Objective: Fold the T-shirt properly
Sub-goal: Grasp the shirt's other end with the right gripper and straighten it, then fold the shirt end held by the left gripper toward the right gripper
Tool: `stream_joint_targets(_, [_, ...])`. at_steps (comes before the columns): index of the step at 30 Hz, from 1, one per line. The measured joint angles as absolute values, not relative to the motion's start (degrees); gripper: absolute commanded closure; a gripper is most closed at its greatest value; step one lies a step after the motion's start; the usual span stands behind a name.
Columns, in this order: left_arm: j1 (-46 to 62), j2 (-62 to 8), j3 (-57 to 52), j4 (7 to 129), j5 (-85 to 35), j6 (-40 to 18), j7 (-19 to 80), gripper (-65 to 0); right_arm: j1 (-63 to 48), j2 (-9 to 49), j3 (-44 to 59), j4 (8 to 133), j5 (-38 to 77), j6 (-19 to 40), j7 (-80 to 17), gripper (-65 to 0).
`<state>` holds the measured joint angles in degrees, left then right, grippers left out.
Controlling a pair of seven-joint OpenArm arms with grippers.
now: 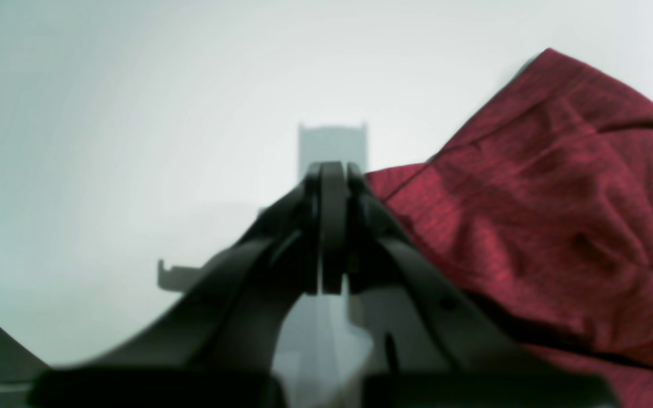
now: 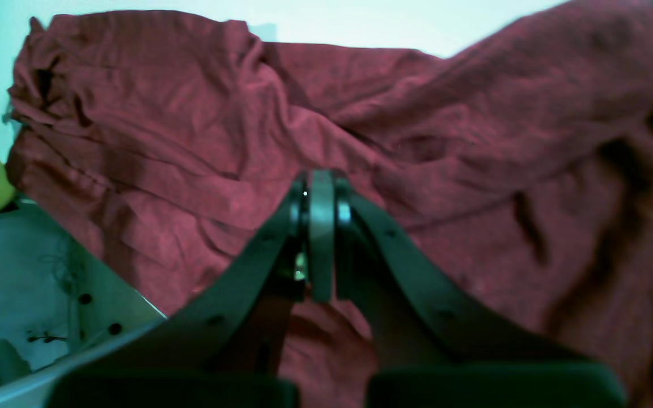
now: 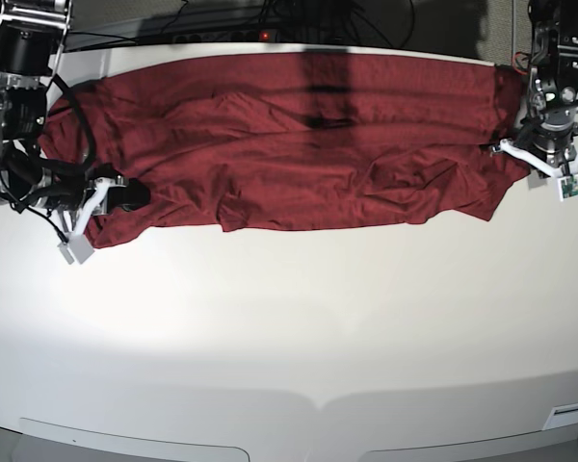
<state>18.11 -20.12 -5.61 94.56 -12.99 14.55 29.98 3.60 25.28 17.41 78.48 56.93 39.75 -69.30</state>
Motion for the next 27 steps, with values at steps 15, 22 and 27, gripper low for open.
stream_joint_targets(15, [18.61, -20.10, -5.65, 94.56, -14.96, 10.50, 31.66, 0.0, -2.76, 23.44, 11.92, 78.50, 27.05, 40.42, -48.23, 0.0])
stream_joint_targets(22, [18.59, -20.12, -5.65, 94.56, -16.12, 6.31, 34.92, 0.0, -3.53, 23.38, 17.80, 78.50, 24.10, 40.56, -48.62, 0.0])
stream_joint_targets(27, [18.65, -21.02, -5.63, 94.56, -21.37, -1.30, 36.36, -10.9, -3.70, 23.51, 21.47, 78.43, 22.94, 40.14, -49.54, 0.0])
